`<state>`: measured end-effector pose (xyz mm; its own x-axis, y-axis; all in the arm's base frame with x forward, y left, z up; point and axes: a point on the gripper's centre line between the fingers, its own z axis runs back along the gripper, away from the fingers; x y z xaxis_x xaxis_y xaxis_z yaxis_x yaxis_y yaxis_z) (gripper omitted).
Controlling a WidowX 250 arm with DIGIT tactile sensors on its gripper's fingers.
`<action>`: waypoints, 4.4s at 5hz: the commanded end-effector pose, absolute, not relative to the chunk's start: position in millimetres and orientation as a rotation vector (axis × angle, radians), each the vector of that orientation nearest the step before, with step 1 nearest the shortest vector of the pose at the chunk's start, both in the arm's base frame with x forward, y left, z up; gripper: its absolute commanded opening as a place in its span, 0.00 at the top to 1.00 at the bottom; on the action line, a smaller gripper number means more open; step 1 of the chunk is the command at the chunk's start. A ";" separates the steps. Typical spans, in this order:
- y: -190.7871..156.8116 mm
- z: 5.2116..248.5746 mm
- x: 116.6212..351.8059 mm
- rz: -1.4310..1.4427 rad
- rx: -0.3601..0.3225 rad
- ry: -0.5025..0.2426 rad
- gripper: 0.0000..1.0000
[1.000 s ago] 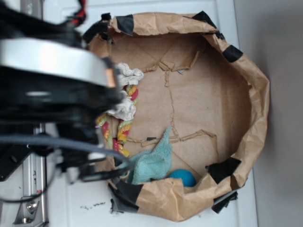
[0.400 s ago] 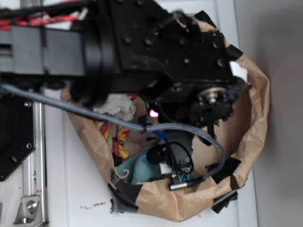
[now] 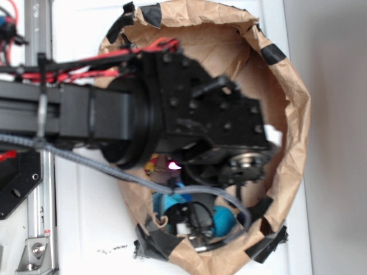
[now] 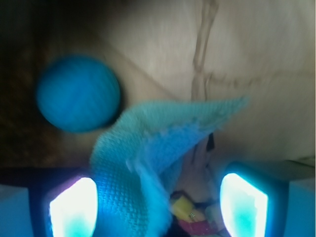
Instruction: Grab the blue cloth.
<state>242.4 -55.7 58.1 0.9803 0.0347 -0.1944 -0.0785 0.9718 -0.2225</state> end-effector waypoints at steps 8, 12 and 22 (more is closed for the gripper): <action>-6.2 163.0 237.5 -0.046 0.004 -0.168 0.00; -77.2 73.2 236.8 -0.424 -0.035 -0.092 0.00; -67.3 41.3 218.7 -0.382 -0.069 -0.059 1.00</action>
